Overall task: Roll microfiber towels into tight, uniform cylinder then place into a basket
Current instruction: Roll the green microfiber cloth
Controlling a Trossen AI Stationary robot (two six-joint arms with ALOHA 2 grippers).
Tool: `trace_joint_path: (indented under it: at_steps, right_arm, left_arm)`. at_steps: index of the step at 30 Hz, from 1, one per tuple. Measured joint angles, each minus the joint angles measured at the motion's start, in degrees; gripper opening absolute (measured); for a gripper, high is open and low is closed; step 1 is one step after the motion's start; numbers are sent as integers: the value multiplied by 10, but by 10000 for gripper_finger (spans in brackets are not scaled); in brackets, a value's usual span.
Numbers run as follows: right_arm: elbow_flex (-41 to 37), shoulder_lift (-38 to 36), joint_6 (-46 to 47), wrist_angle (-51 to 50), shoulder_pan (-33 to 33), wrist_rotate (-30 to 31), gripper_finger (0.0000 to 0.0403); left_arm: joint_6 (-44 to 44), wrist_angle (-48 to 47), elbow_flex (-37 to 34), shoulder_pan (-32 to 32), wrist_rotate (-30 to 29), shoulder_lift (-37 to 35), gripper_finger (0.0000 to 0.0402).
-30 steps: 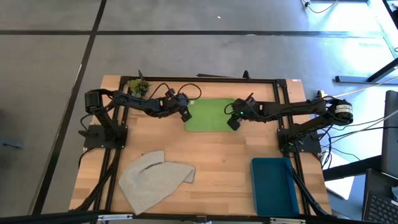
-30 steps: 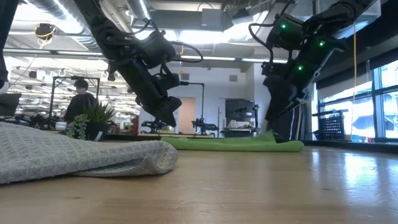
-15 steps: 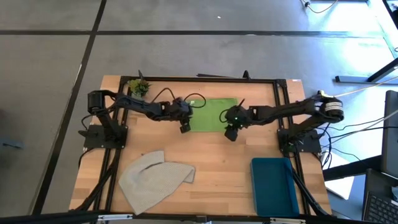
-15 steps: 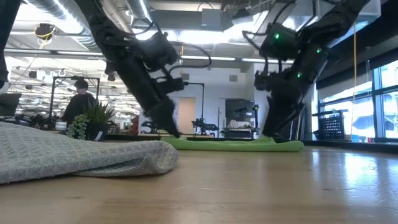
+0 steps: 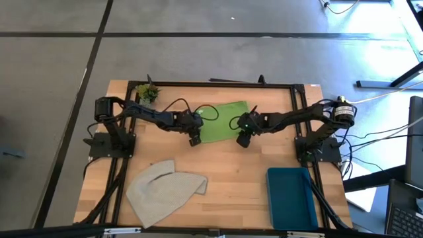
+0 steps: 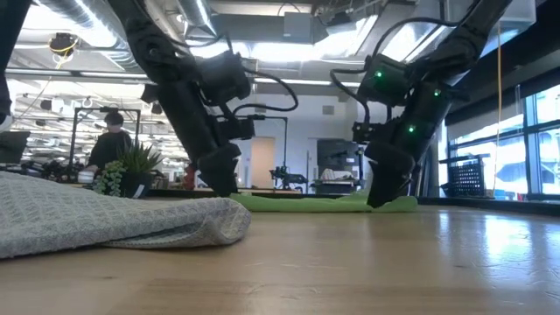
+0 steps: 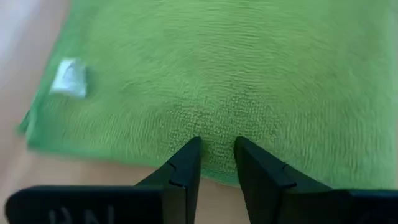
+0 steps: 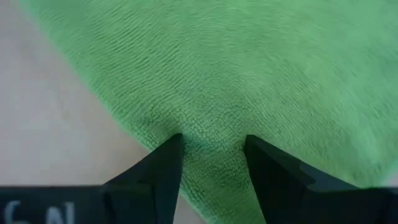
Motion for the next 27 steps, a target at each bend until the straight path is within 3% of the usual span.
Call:
trace_joint_path:
  at_steps: [5, 12, 16, 20, 27]
  right_arm:
    - [-1, 1, -23, 24, -18, 45, 178]
    - [6, -12, -50, 46, -33, 57, 178]
    - [23, -44, -43, 35, -29, 11, 178]
    - [21, -55, -4, 27, -13, -71, 178]
    - [1, -18, 48, 31, 23, -77, 178]
  left_arm:
    - [-43, 0, -1, -47, 35, 0, 92]
    - [-49, -5, 11, -97, 25, -15, 92]
    - [-34, -29, 46, -105, 2, -67, 92]
    - [-19, -77, 52, -98, -71, -105, 92]
    - [-37, -93, 29, -70, -94, -80, 92]
